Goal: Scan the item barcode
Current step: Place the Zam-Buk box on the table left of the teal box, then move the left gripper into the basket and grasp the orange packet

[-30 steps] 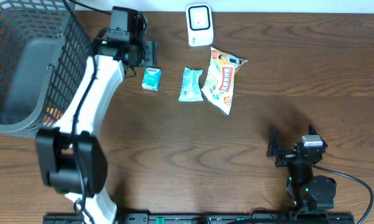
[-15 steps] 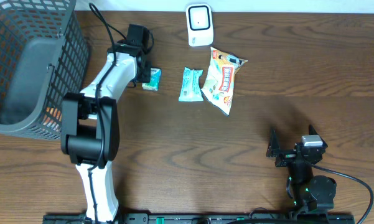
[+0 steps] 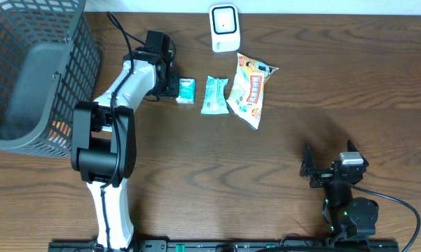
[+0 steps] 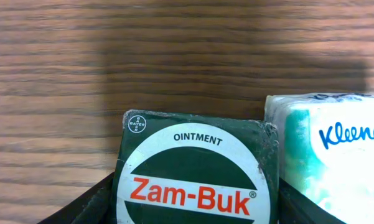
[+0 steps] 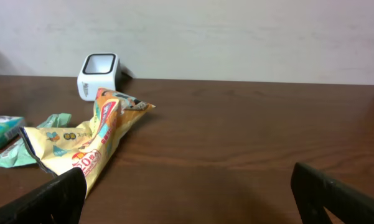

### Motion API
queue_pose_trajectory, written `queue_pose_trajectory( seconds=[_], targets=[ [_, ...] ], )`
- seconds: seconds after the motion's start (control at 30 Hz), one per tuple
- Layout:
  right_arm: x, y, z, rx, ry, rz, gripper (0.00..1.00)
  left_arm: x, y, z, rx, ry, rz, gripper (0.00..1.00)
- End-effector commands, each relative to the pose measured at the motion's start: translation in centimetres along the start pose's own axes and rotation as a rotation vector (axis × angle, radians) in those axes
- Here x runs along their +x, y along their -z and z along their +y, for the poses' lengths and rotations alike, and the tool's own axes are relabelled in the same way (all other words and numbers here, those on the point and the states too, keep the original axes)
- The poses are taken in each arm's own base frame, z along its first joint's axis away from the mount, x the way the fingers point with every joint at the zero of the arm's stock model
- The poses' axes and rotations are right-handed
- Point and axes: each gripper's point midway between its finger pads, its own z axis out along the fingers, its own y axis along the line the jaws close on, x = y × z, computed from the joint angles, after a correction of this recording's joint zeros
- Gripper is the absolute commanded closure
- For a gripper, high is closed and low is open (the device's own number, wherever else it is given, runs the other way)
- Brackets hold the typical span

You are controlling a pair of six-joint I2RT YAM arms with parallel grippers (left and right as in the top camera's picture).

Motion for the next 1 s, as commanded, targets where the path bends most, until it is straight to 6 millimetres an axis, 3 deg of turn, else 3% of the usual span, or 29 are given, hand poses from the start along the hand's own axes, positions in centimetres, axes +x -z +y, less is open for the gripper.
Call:
queue_pose_trajectory(
  seconds=[0.0, 0.1, 0.27, 0.3, 0.5, 0.6, 0.7, 0.8, 0.87, 0.97],
  targets=[
    [0.1, 0.0, -0.4, 0.017, 0.01, 0.0, 0.01, -0.7, 1.0, -1.3, 0.063, -0.041, -0.022, 0.32],
    [0.1, 0.0, -0.4, 0.017, 0.01, 0.0, 0.01, -1.4, 2.5, -1.4, 0.066, -0.042, -0.058, 0.31],
    [0.1, 0.0, -0.3, 0.016, 0.01, 0.0, 0.01, -3.5, 8.0, -1.6, 0.075, -0.045, -0.184, 0.01],
    [0.1, 0.0, -0.4, 0.017, 0.01, 0.0, 0.01, -4.0, 9.4, -1.5, 0.077, -0.045, -0.218, 0.02],
    [0.1, 0.0, -0.3, 0.016, 0.01, 0.0, 0.01, -6.8, 20.6, 0.2, 0.016, -0.021, -0.5, 0.02],
    [0.1, 0.0, -0.4, 0.017, 0.01, 0.0, 0.01, -7.5, 27.8, 1.6, 0.007, 0.01, -0.683, 0.02],
    [0.1, 0.0, -0.4, 0.017, 0.01, 0.0, 0.01, -7.3, 34.0, 4.1, -0.001, 0.098, -0.839, 0.02],
    [0.1, 0.0, -0.4, 0.017, 0.01, 0.0, 0.01, -6.3, 38.3, 8.5, -0.042, 0.29, -0.95, 0.02],
    [0.1, 0.0, -0.4, 0.017, 0.01, 0.0, 0.01, -5.2, 39.8, 12.2, -0.093, 0.446, -0.991, 0.02],
    [0.1, 0.0, -0.4, 0.017, 0.01, 0.0, 0.01, -3.6, 40.2, 17.4, -0.146, 0.636, -1.0, 0.02]
  ],
)
